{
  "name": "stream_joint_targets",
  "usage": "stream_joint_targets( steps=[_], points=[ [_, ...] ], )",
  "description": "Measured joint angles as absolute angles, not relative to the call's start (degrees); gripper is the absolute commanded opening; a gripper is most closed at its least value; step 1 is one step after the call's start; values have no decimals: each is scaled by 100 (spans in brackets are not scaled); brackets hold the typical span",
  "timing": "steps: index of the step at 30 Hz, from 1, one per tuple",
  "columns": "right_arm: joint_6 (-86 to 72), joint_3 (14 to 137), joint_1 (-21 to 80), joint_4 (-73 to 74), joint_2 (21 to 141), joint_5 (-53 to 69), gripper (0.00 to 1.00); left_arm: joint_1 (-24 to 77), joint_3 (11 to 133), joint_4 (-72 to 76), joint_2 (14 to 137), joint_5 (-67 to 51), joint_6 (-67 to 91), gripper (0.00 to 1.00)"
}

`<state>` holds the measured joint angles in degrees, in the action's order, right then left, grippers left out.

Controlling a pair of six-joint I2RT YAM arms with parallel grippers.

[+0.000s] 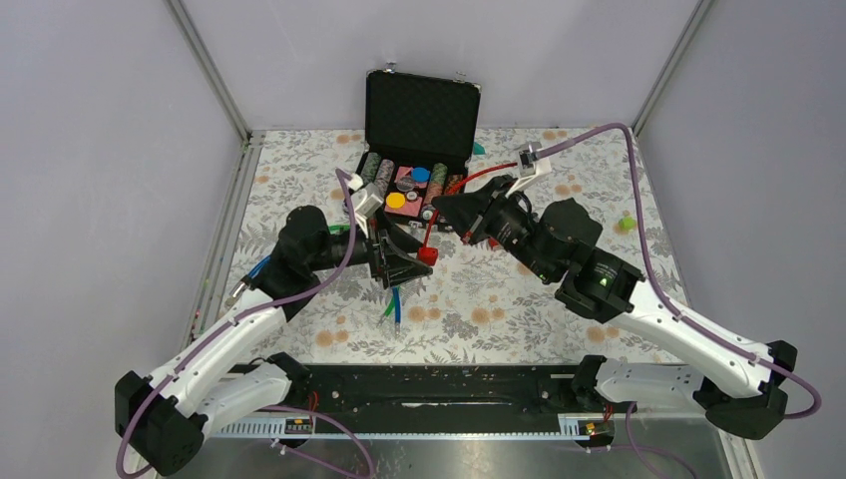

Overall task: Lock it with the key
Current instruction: Lock the lock.

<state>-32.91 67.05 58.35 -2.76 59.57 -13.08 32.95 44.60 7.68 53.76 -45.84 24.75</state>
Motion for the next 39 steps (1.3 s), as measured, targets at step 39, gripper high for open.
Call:
stream_joint_targets(
  steps=[39],
  points=[
    [-3656,6949,5835,163,5876,-1411,0,3741,4160,1772,5430,-4519,2174,32]
  ],
)
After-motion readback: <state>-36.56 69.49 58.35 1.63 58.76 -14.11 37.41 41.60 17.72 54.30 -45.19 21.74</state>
